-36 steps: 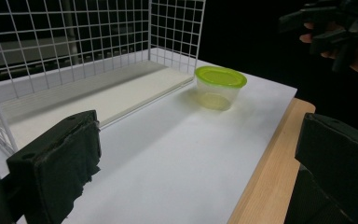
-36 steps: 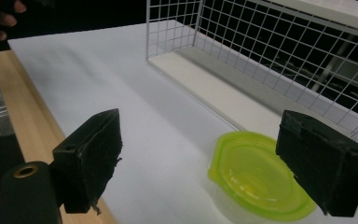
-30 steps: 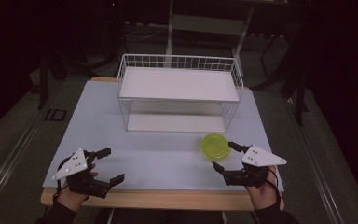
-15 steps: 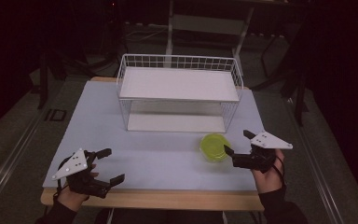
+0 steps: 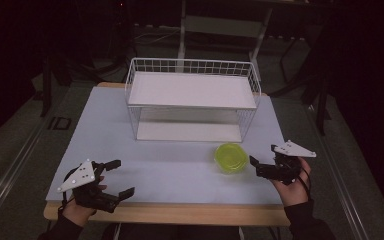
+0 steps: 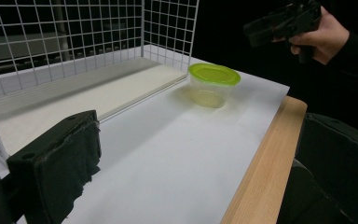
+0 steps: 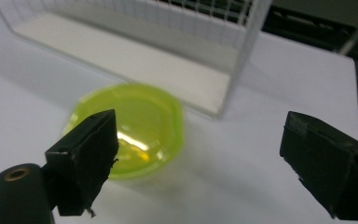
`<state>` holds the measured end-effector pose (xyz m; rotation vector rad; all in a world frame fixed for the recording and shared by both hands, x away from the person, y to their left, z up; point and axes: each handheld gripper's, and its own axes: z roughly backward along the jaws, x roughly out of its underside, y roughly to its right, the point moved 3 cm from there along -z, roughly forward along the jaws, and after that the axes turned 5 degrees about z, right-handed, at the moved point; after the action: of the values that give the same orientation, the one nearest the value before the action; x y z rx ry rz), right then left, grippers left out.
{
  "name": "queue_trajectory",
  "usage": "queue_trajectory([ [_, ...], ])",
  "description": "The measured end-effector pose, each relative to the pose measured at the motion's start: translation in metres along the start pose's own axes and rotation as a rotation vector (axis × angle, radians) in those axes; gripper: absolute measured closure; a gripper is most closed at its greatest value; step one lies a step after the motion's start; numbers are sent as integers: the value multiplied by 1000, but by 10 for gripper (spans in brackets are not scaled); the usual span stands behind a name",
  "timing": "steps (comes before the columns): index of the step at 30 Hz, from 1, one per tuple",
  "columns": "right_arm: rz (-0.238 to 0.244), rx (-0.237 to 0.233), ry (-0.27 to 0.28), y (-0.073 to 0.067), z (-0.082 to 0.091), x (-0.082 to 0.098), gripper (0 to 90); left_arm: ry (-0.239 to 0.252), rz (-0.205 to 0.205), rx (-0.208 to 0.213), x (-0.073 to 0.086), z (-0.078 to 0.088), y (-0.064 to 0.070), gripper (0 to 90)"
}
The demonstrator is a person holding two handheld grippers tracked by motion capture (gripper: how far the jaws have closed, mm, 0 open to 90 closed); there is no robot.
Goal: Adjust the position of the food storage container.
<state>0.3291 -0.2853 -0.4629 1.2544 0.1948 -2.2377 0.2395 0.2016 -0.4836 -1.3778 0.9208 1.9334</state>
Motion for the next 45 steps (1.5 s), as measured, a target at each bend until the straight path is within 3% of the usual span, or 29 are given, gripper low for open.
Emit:
queue_trajectory([
  [2, -1, 17, -54, 2, -8, 9, 223, 3, 2, -2, 0, 1, -1, 11],
  [3, -1, 17, -54, 2, -8, 9, 223, 3, 2, -2, 0, 1, -1, 11],
  [4, -9, 26, -58, 4, -11, 13, 333, 3, 2, -5, 0, 1, -1, 11],
  [5, -11, 28, -70, 5, -13, 16, 374, 3, 2, -5, 0, 1, -1, 11],
  [7, -11, 28, -70, 5, -13, 16, 374, 5, 2, -5, 0, 1, -1, 11],
  [8, -8, 37, -98, 7, -18, 24, 514, 5, 1, -6, 0, 1, -1, 11],
  [12, -13, 33, -142, 7, -25, 30, 672, 3, 2, -7, 0, 1, -1, 11],
  [13, -13, 33, -156, 6, -27, 31, 734, 4, 2, -8, 0, 1, -1, 11],
  [14, -5, 16, -195, 5, -33, 34, 850, 5, 1, -9, 0, 1, -1, 11],
  [16, -9, 15, -207, 5, -35, 34, 874, 5, 1, -8, 0, 1, -1, 11],
  [17, -10, 41, -228, 5, -40, 35, 888, 4, 1, -8, 0, 1, -1, 11],
  [20, -15, 57, -245, 7, -46, 36, 899, 1, 1, -8, 0, 1, -2, 11],
  [21, -43, 49, -245, 8, -51, 36, 900, 1, 0, -8, 0, 1, -1, 11],
  [23, -44, 50, -254, 8, -54, 36, 900, 3, 0, -7, 0, 1, -1, 11],
  [26, -72, 22, -252, 7, -58, 36, 900, 4, 2, -5, 0, 2, -1, 11],
  [29, -49, -2, -269, -2, -66, 37, 900, 4, 0, -5, 0, 1, -1, 11],
  [39, -48, -90, -295, -23, -80, 37, 900, 2, -4, -5, 0, 1, -1, 11],
  [41, -71, -130, -287, -27, -80, 36, 900, 2, -5, -4, 0, 1, -1, 11],
  [45, -40, -166, -275, -43, -82, 30, 900, -1, -5, -5, 0, 1, -1, 11],
])
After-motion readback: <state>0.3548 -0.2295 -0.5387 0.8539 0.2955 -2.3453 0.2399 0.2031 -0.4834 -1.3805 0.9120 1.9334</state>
